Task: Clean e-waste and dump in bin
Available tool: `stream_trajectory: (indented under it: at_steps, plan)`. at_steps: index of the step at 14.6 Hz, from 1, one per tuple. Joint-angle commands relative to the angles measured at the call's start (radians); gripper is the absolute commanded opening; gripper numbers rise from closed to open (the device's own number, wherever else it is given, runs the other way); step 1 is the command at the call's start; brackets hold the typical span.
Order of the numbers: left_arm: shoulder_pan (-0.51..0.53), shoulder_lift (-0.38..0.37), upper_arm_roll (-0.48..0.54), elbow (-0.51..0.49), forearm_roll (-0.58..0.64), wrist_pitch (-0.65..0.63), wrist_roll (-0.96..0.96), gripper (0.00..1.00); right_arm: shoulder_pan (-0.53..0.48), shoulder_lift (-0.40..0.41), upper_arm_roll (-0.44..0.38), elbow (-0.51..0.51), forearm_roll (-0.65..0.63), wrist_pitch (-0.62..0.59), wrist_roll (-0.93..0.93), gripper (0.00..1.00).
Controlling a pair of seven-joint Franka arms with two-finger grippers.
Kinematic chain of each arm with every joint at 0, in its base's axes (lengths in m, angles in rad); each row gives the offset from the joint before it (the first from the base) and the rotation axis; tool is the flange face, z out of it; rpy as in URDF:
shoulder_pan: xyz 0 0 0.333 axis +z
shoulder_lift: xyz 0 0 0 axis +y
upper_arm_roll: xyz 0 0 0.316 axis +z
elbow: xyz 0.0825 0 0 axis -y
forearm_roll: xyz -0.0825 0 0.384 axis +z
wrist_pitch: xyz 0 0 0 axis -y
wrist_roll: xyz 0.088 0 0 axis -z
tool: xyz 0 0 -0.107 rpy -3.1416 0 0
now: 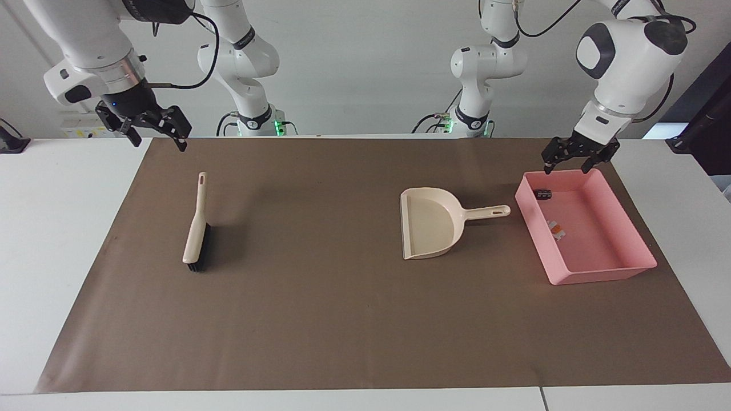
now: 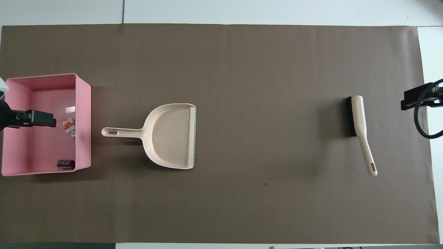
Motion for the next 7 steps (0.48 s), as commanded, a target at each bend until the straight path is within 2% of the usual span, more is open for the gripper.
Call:
stream_trajectory:
  at_steps: [1,3,7]
  plan:
    - [0.012,0.111,-0.007,0.23,-0.02,-0.16,-0.023,1.0,-0.01,0.001,0.008,0.006,-0.006,0.0,-0.025,1.0]
    - [0.003,0.145,-0.007,0.324,-0.02,-0.227,-0.024,1.0,-0.012,0.0,0.008,0.001,-0.011,0.009,-0.033,1.0]
    - [0.0,0.12,-0.007,0.288,-0.02,-0.255,-0.015,1.0,-0.01,-0.005,0.008,-0.006,-0.011,0.006,-0.033,1.0]
